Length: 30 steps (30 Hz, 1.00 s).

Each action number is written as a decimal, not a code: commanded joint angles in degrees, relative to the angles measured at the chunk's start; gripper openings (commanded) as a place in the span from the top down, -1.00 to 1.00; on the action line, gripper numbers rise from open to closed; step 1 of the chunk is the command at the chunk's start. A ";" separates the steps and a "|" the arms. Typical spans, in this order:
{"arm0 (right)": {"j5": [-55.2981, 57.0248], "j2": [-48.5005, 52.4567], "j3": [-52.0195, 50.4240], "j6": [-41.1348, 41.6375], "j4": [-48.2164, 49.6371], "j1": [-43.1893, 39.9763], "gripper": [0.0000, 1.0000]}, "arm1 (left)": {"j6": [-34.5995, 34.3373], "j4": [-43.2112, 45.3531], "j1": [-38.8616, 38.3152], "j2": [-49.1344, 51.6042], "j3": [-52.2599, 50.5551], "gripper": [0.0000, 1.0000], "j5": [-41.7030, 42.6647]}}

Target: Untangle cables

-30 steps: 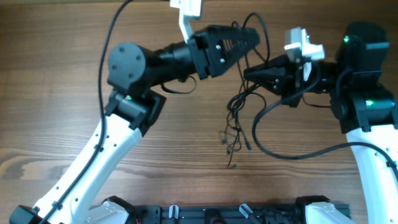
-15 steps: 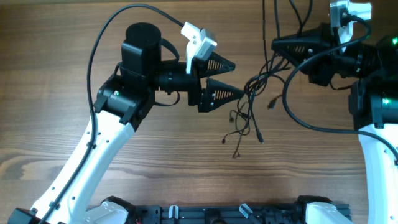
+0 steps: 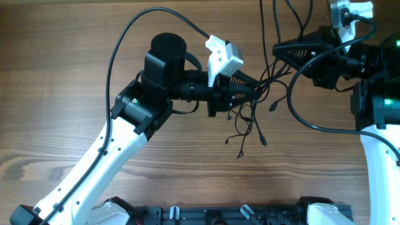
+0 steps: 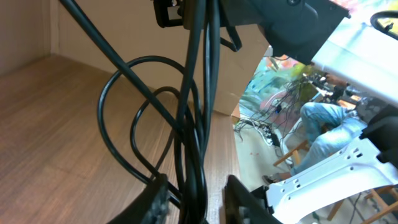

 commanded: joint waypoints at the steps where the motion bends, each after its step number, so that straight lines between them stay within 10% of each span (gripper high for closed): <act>1: -1.01 0.31 0.61 0.74 0.31 -0.13 0.91 | 0.35 0.26 -0.22 -0.50 0.02 0.92 -0.90; 10: 23.58 0.31 0.61 0.81 -12.90 -1.97 0.82 | -22.43 -3.15 -0.15 -0.50 0.02 0.92 -22.34; 11: 29.64 0.31 0.61 0.83 -18.34 -2.43 0.62 | -22.67 -4.28 -0.15 -0.50 0.02 0.92 -23.65; 13: 38.34 0.31 0.61 0.52 -27.02 -2.67 -0.81 | -22.64 -4.83 -0.17 -0.52 0.02 0.92 -23.61; 14: 38.97 0.31 0.61 -0.02 -28.48 -2.67 -0.99 | -22.64 -4.79 -0.17 -0.52 0.02 0.92 -23.61; 23: 26.82 0.31 0.61 -9.92 -41.86 -2.67 -1.00 | -22.21 -4.66 -0.15 -0.50 0.02 0.92 -33.18; 30: 40.02 0.28 0.61 -10.03 -51.80 -2.49 -0.99 | -22.21 -5.03 -0.17 -0.50 0.02 0.92 -37.53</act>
